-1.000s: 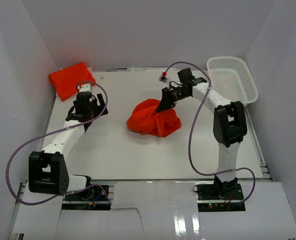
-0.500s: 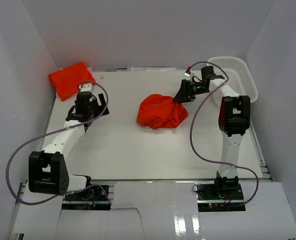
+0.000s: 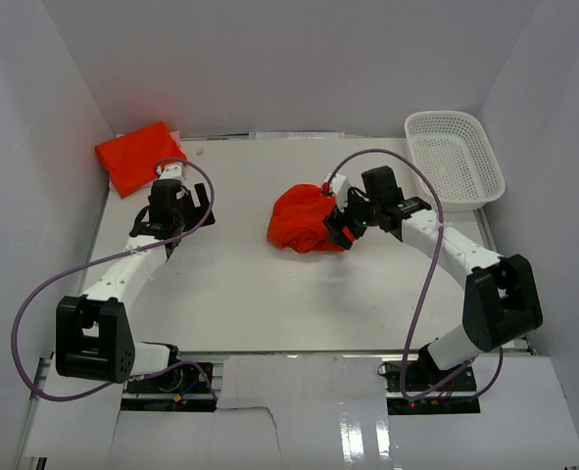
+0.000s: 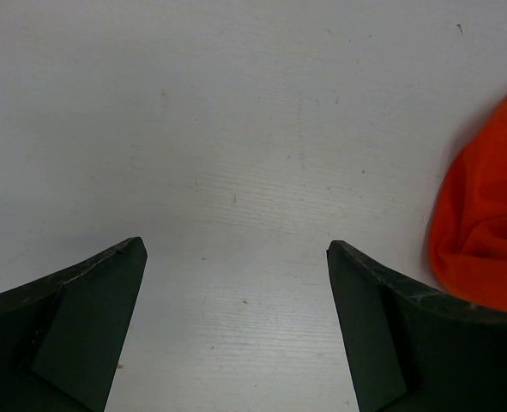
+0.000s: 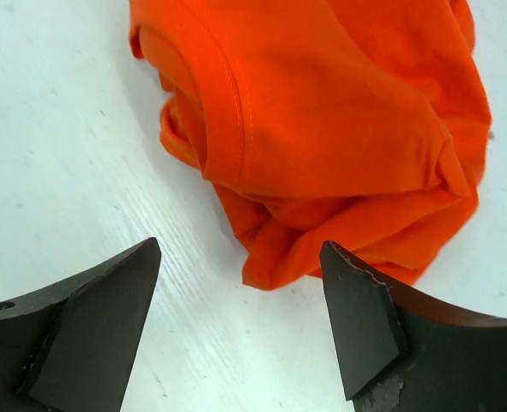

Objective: Fold and stack the t-shirts
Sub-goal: Flatten out the tshirt

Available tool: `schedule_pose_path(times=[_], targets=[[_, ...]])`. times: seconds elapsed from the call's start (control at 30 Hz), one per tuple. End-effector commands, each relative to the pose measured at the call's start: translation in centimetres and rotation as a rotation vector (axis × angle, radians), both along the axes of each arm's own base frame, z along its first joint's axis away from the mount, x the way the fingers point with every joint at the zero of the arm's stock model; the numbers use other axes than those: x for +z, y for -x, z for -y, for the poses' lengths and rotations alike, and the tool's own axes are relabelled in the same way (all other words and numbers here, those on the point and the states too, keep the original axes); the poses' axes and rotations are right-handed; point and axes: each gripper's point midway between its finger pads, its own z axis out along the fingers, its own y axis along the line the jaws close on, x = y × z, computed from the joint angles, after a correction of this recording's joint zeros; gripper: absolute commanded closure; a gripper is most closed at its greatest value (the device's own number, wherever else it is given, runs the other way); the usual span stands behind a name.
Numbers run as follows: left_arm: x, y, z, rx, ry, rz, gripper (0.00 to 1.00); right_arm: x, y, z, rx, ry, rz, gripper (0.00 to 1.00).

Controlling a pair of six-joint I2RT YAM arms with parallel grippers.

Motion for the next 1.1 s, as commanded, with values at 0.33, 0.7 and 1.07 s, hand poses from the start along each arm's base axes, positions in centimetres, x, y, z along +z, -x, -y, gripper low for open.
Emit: schedule_pose_path(times=[0.33, 0.7, 1.07], targets=[[2.0, -0.5, 0.4, -0.014, 0.006, 0.061, 0.02, 0.5, -0.5, -0.4, 0.082, 0.236, 0.472, 0.22], [1.9, -0.5, 0.4, -0.018, 0.005, 0.057, 0.02, -0.4, -1.2, -3.4, 0.147, 0.267, 0.53, 0.24], [1.9, -0.5, 0.3, -0.019, -0.002, 0.058, 0.02, -1.4, -1.5, -5.9, 0.165, 0.248, 0.506, 0.69]])
